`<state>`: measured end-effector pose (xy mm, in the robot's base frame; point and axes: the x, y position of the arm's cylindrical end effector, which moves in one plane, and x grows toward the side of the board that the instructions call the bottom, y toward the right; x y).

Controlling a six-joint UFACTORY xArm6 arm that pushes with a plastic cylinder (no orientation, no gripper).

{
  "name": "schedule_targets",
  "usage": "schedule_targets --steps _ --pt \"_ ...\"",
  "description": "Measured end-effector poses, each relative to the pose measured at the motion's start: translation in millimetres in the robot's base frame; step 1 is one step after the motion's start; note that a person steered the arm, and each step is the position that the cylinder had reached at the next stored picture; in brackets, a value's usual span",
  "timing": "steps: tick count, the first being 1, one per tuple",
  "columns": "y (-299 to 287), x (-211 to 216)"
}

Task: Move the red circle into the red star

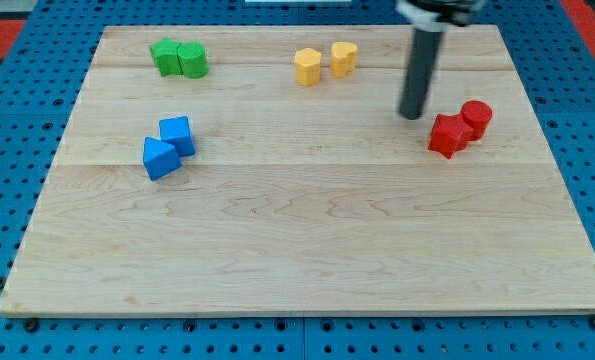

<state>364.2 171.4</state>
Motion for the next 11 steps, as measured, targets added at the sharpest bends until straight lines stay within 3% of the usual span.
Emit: schedule_targets --steps 2,3,4,5,6,7,9,10,11 --pt "34 -1" --pt "53 -24" --pt "134 -38" --pt "174 -37" --pt "174 -37" --pt "147 2" --pt "129 12" --pt "67 21" --pt "50 21"
